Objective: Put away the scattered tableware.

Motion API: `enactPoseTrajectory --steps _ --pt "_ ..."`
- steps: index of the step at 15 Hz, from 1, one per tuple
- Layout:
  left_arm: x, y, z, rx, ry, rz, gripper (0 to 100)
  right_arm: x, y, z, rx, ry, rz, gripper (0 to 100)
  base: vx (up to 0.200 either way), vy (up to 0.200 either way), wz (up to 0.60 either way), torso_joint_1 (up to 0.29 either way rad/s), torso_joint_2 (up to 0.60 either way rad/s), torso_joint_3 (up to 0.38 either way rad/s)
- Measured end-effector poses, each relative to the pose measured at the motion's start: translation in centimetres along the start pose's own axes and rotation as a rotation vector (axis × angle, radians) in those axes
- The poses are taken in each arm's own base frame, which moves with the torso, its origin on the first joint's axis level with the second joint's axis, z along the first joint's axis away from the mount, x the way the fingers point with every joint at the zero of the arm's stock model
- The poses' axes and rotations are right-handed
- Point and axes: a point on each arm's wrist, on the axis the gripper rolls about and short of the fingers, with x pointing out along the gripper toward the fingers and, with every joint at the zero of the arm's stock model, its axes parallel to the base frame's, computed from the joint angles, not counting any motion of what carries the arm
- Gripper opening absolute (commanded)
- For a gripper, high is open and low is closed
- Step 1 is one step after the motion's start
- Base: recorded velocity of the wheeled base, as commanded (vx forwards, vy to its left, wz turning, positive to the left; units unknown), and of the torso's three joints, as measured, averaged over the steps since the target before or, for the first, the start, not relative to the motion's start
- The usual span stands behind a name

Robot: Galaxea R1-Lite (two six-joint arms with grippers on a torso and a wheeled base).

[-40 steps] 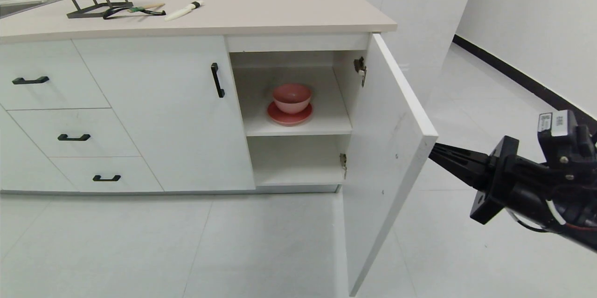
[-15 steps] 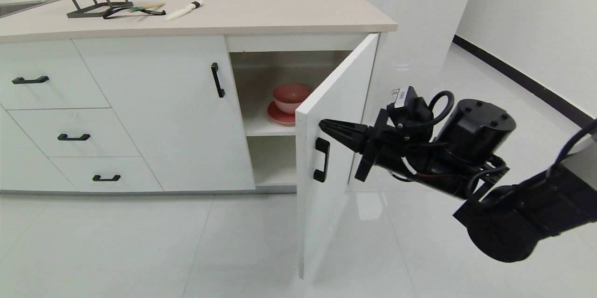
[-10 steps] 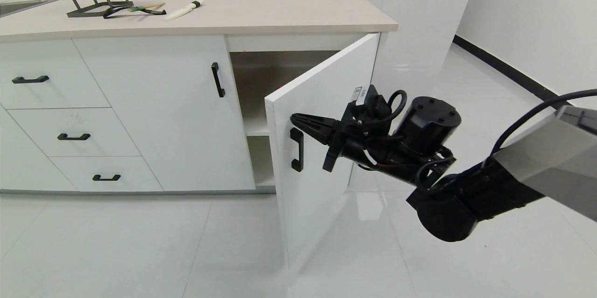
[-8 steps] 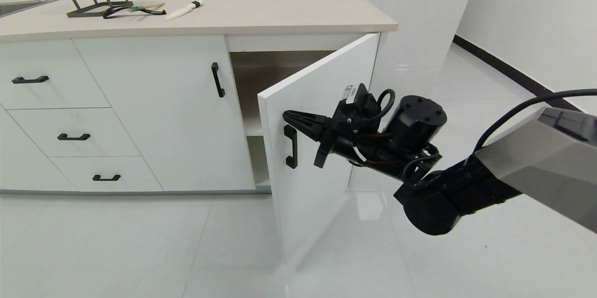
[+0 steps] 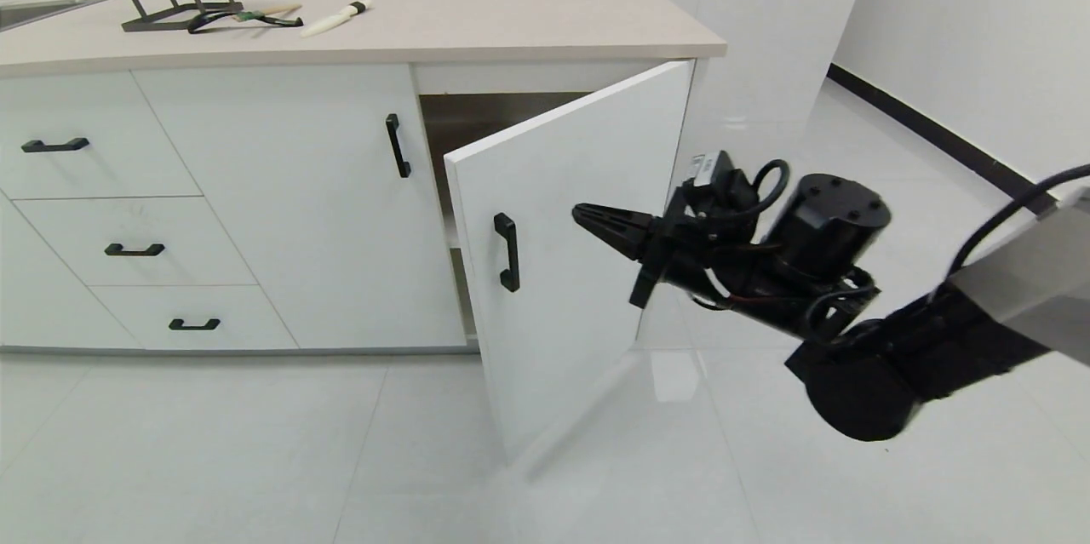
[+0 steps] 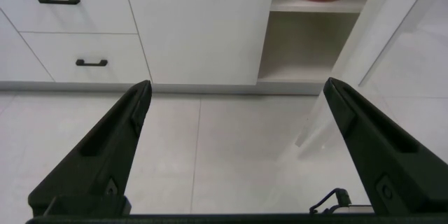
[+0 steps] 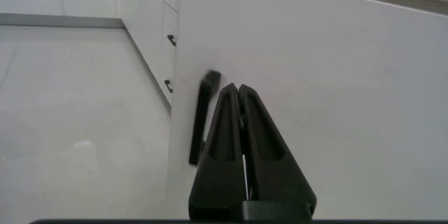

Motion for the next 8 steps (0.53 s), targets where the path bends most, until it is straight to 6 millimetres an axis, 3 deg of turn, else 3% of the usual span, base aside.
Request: enactPoseTrajectory --steps 3,8 --pt "0.0 0.0 0.0 0.000 0.000 0.000 100 -6.9 0.5 2.3 0.014 0.075 -0.076 0 0.000 0.000 0.00 0.000 0.00 0.000" --pt "0.0 0.0 0.0 0.000 0.000 0.000 100 -18.0 5.6 8.0 -0.048 0.064 -0.194 0 0.000 0.000 0.00 0.000 0.00 0.000"
